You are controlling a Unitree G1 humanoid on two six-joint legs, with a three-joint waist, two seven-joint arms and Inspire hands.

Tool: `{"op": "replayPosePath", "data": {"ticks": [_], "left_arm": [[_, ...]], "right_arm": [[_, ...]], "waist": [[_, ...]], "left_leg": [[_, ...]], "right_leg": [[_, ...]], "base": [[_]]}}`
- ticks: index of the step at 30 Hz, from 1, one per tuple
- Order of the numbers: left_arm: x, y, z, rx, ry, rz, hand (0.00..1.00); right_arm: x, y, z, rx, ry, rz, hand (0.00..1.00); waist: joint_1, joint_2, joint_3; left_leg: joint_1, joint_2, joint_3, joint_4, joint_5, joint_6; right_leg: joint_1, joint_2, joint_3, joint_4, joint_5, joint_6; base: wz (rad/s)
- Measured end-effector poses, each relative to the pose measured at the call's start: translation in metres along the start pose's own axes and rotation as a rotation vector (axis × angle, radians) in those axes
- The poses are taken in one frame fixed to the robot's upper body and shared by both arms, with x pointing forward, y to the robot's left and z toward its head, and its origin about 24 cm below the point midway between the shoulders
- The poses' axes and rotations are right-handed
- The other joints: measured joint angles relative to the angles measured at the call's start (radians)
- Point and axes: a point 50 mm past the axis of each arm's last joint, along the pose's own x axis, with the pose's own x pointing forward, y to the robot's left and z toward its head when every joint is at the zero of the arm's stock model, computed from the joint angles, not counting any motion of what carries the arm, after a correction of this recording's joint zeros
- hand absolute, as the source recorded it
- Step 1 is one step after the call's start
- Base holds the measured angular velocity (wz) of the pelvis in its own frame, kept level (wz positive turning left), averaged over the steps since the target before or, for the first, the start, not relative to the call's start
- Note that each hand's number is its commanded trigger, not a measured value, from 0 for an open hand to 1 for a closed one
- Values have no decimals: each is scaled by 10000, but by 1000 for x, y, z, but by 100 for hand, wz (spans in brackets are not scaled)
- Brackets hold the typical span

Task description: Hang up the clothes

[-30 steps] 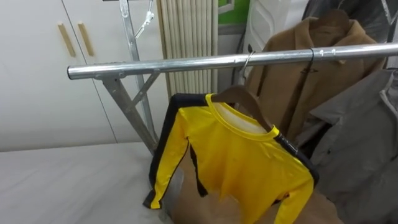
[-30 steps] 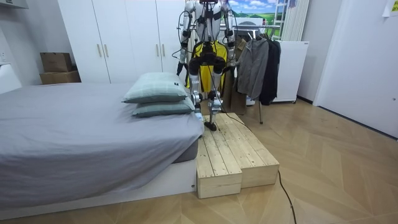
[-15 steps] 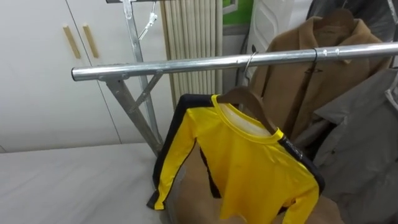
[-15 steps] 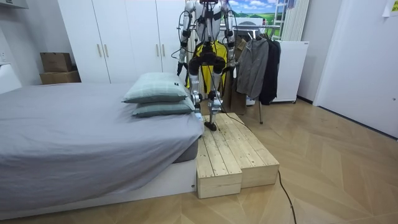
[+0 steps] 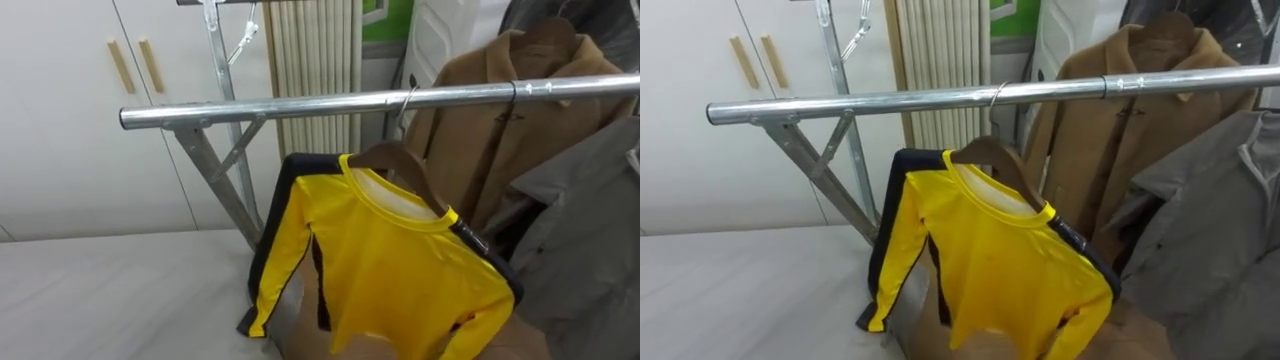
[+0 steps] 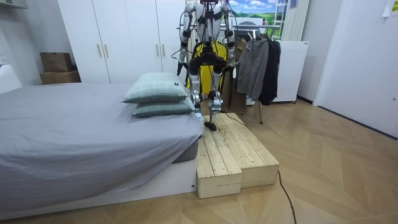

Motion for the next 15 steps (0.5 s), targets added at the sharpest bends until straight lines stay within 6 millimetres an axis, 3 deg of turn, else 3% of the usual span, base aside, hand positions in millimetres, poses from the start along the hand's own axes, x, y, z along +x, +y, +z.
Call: {"op": "replayPosePath", "data": {"ticks": [10,15], "left_arm": [[0,1,1,-185,-94,56,0],[1,2,6,-228,-329,137,0]], "right_arm": [[0,1,2,75,-69,44,0],[2,6,20,-1488,-397,118,0]], "waist": [[-3,19,6],[-9,34,8]], "left_leg": [[-134,23,8,80,-10,-20],[-794,42,13,589,-29,-59]], "right_leg": [[-203,-6,-180,270,-186,-122],[-703,-87,-467,523,-267,-237]], "base": [[4],[9]]}}
